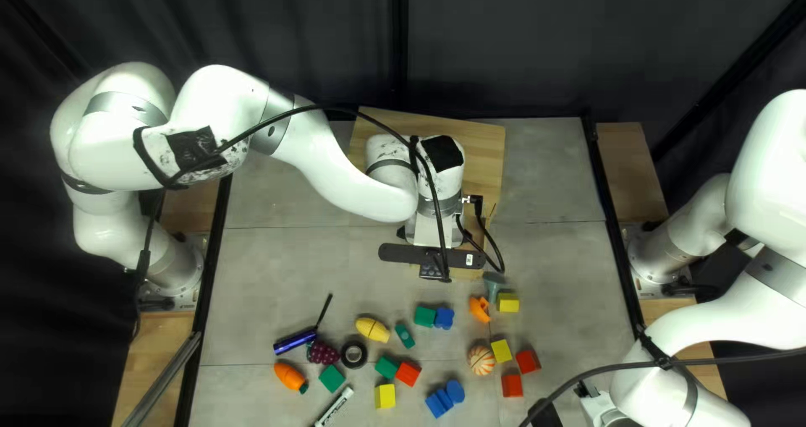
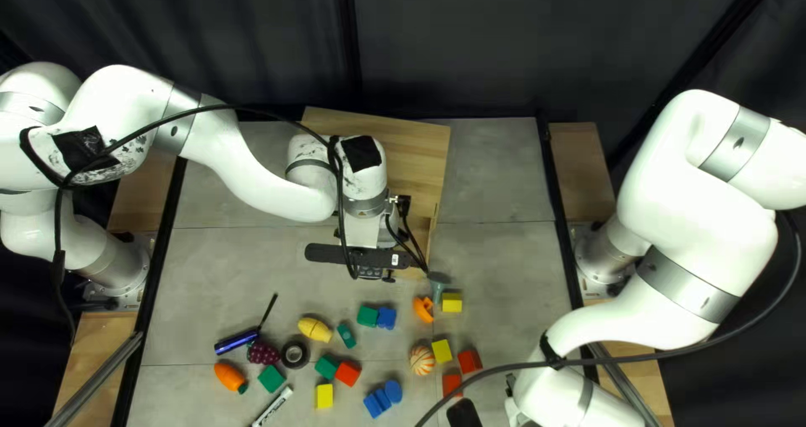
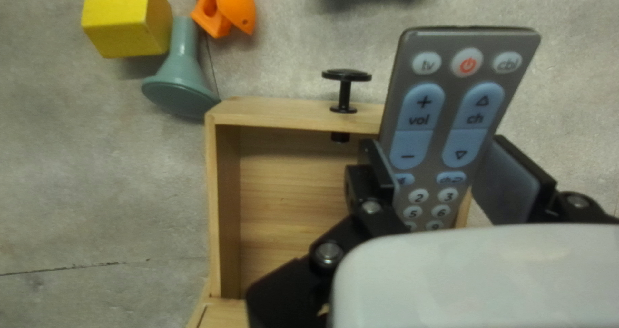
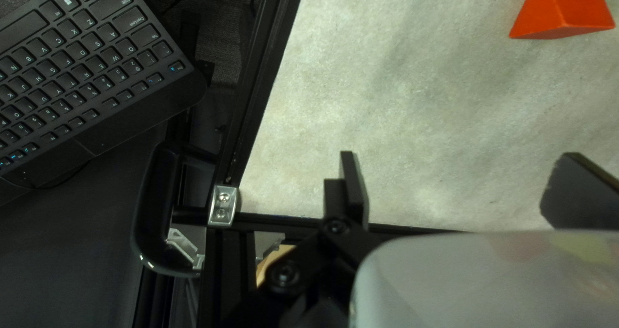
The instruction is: Open drawers and place objects into drawer and close
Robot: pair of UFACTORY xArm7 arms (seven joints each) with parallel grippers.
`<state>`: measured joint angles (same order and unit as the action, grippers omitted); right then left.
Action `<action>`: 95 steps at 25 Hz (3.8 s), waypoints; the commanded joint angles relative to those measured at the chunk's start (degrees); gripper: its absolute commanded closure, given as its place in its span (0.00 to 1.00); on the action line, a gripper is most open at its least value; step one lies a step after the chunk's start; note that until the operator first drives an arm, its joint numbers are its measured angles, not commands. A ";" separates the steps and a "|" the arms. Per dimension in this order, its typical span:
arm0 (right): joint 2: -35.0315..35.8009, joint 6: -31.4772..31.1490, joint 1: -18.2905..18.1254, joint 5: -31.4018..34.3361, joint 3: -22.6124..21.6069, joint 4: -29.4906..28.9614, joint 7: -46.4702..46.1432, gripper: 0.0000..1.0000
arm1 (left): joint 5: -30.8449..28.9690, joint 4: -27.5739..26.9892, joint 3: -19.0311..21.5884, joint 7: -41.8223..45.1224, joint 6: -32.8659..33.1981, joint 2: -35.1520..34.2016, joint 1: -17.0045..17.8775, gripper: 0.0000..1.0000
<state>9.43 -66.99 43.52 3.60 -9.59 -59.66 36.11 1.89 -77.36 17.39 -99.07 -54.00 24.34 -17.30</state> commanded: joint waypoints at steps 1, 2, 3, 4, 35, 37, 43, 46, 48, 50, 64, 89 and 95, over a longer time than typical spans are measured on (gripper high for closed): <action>0.00 0.00 0.00 0.00 0.00 0.00 0.00 0.00 | -0.19 -0.03 -0.12 0.41 0.10 0.13 0.15 1.00; 0.00 0.00 0.00 0.00 0.00 0.00 0.00 0.00 | -0.29 -0.10 -0.18 0.58 0.04 0.17 0.23 1.00; 0.00 0.00 0.00 0.00 0.00 0.00 0.00 0.00 | -0.33 -0.10 -0.21 0.63 0.02 0.18 0.24 1.00; 0.00 0.00 0.00 0.00 0.00 0.00 0.00 0.00 | -0.44 -0.15 -0.28 0.76 -0.12 0.22 0.28 1.00; 0.00 0.00 0.00 0.00 0.00 0.00 0.00 0.00 | -5.53 -3.81 -2.48 3.88 0.20 3.71 2.72 1.00; 0.00 0.00 0.00 0.00 0.00 0.00 0.00 0.00 | -5.97 -4.36 -2.67 4.06 -0.06 4.06 2.94 1.00; 0.00 0.00 0.00 0.00 0.00 0.00 0.00 0.00 | -6.61 -5.35 -3.03 4.15 -0.95 4.59 3.11 1.00; 0.00 0.00 0.00 0.00 0.00 0.00 0.00 0.00 | -6.76 -5.70 -3.18 4.04 -1.05 5.00 3.04 1.00; 0.00 0.00 0.00 0.00 0.00 0.00 0.00 0.00 | -6.80 -5.66 -3.25 4.02 -1.00 5.08 3.00 1.00; 0.00 0.00 0.00 0.00 0.00 0.00 0.00 0.00 | -6.78 -5.51 -3.30 4.05 -1.09 5.02 2.94 1.00; 0.00 0.00 0.00 0.00 0.00 0.00 0.00 0.00 | -7.56 -6.62 -4.01 4.68 -2.95 5.43 3.07 1.00; 0.00 0.00 0.00 0.00 0.00 0.00 0.00 0.00 | -14.25 -7.85 -6.47 10.94 -3.12 5.93 7.56 0.96; 0.00 0.00 0.00 0.00 0.00 0.00 0.00 0.00 | -14.29 -7.29 -6.40 10.80 -2.93 5.65 7.54 0.56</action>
<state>9.42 -66.99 43.52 3.60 -9.59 -59.66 36.11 -12.42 -84.90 10.96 -88.20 -57.00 30.17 -9.72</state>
